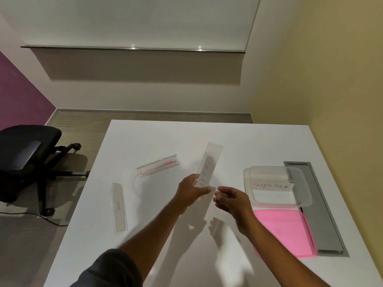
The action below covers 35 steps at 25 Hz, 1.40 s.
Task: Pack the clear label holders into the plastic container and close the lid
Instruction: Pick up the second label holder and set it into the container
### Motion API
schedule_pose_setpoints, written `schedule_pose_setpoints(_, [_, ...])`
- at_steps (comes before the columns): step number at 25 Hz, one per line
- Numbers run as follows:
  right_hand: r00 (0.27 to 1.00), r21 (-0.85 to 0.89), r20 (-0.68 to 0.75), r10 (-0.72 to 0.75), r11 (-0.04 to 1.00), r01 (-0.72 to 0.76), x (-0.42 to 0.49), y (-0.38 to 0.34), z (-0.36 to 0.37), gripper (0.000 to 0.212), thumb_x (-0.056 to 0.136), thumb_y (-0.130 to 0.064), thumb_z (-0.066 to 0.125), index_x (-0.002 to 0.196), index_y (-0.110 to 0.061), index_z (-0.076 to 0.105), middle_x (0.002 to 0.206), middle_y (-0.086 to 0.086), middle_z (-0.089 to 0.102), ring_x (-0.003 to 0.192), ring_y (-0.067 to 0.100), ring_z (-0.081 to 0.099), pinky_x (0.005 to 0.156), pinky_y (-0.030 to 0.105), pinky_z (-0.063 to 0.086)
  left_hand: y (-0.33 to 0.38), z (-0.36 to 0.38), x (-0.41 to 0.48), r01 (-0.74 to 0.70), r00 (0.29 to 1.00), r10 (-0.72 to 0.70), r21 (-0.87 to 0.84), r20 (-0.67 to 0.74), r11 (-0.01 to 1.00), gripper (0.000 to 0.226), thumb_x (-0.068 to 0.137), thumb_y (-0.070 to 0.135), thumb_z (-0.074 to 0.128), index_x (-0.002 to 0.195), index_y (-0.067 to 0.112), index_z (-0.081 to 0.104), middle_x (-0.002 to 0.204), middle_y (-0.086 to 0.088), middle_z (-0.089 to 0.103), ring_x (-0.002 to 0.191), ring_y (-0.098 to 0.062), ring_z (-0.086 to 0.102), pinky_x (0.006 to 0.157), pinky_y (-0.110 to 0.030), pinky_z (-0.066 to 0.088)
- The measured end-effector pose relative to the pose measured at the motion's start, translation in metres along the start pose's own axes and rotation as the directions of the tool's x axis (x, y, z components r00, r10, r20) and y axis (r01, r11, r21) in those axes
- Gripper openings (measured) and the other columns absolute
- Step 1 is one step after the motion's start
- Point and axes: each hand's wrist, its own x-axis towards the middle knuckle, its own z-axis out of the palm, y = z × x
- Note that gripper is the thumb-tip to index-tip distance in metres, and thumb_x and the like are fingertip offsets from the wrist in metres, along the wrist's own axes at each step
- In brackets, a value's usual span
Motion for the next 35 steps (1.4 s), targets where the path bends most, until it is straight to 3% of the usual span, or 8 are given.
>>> schedule_pose_setpoints(3, [0.99, -0.152, -0.073, -0.123, 0.982, 0.11, -0.003, -0.025, -0.032, 0.037, 0.091, 0.005, 0.078, 0.126, -0.005, 0.073, 0.114, 0.016, 0.08, 0.109, 0.039, 0.077, 0.094, 0.045, 0.065, 0.007, -0.009, -0.003, -0.042, 0.999, 0.038, 0.164, 0.027, 0.986, 0.074, 0.079, 0.04, 0.087, 0.146, 0.025, 0.057, 0.135, 0.001, 0.067, 0.114, -0.024, 0.069, 0.073, -0.019, 0.062])
schedule_pose_setpoints(7, [0.908, -0.579, 0.004, -0.418, 0.74, 0.343, -0.01, -0.066, -0.075, 0.052, 0.085, -0.003, 0.087, 0.131, -0.022, 0.072, 0.122, -0.006, 0.074, 0.1, 0.004, 0.073, 0.082, 0.012, 0.058, 0.019, -0.009, -0.005, -0.168, 0.985, 0.129, 0.458, 0.115, 0.873, 0.076, 0.084, 0.034, 0.083, 0.153, 0.024, 0.054, 0.145, -0.002, 0.067, 0.113, -0.015, 0.064, 0.066, -0.006, 0.045])
schedule_pose_setpoints(11, [0.827, -0.776, 0.207, -0.522, 0.427, 0.464, -0.008, -0.094, -0.106, 0.068, 0.086, -0.011, 0.089, 0.146, -0.023, 0.061, 0.143, -0.003, 0.059, 0.124, 0.017, 0.064, 0.091, 0.032, 0.061, 0.036, 0.006, -0.005, -0.269, 0.96, 0.166, 0.587, 0.224, 0.764, 0.069, 0.082, 0.025, 0.082, 0.148, 0.025, 0.06, 0.134, -0.006, 0.071, 0.113, -0.024, 0.071, 0.071, -0.015, 0.055])
schedule_pose_setpoints(13, [0.822, -0.846, 0.311, -0.476, 0.256, 0.468, -0.007, -0.102, -0.117, 0.077, 0.085, -0.02, 0.091, 0.153, -0.026, 0.055, 0.154, -0.004, 0.053, 0.14, 0.018, 0.054, 0.1, 0.036, 0.058, 0.048, 0.015, -0.006, -0.304, 0.949, 0.172, 0.621, 0.264, 0.722, 0.07, 0.079, 0.021, 0.081, 0.146, 0.027, 0.062, 0.128, -0.006, 0.073, 0.108, -0.024, 0.071, 0.079, -0.03, 0.065])
schedule_pose_setpoints(16, [0.863, -0.887, 0.376, -0.336, 0.14, 0.441, -0.005, -0.107, -0.132, 0.09, 0.08, -0.027, 0.094, 0.157, -0.028, 0.049, 0.16, -0.006, 0.052, 0.147, 0.019, 0.049, 0.107, 0.038, 0.054, 0.062, 0.033, -0.003, -0.358, 0.93, 0.192, 0.653, 0.313, 0.667, 0.069, 0.078, 0.019, 0.078, 0.145, 0.032, 0.063, 0.124, -0.003, 0.075, 0.103, -0.023, 0.071, 0.084, -0.042, 0.067])
schedule_pose_setpoints(22, [0.895, -0.914, 0.393, -0.212, 0.019, 0.406, -0.006, -0.107, -0.169, 0.071, 0.081, -0.028, 0.092, 0.145, -0.026, 0.062, 0.139, -0.005, 0.07, 0.127, 0.022, 0.066, 0.099, 0.04, 0.057, 0.083, 0.07, 0.006, -0.453, 0.889, 0.228, 0.684, 0.398, 0.572, 0.066, 0.077, 0.022, 0.075, 0.141, 0.035, 0.063, 0.118, 0.001, 0.074, 0.099, -0.021, 0.068, 0.08, -0.043, 0.063])
schedule_pose_setpoints(30, [0.919, -0.935, 0.355, -0.173, -0.064, 0.349, -0.009, -0.101, -0.224, 0.071, 0.089, -0.036, 0.081, 0.154, -0.027, 0.055, 0.153, -0.008, 0.062, 0.14, 0.018, 0.059, 0.107, 0.041, 0.056, 0.094, 0.129, 0.021, -0.53, 0.848, 0.262, 0.704, 0.462, 0.473, 0.075, 0.086, 0.025, 0.075, 0.157, 0.028, 0.05, 0.138, -0.005, 0.068, 0.12, -0.026, 0.066, 0.087, -0.037, 0.056])
schedule_pose_setpoints(35, [0.921, -0.923, 0.369, -0.127, -0.163, 0.347, 0.003, -0.106, -0.251, 0.067, 0.093, -0.033, 0.073, 0.156, -0.025, 0.051, 0.156, -0.004, 0.059, 0.139, 0.02, 0.059, 0.107, 0.04, 0.056, 0.098, 0.165, 0.031, -0.536, 0.843, 0.297, 0.746, 0.449, 0.395, 0.078, 0.088, 0.035, 0.082, 0.158, 0.025, 0.05, 0.15, -0.005, 0.063, 0.132, -0.029, 0.063, 0.102, -0.041, 0.053])
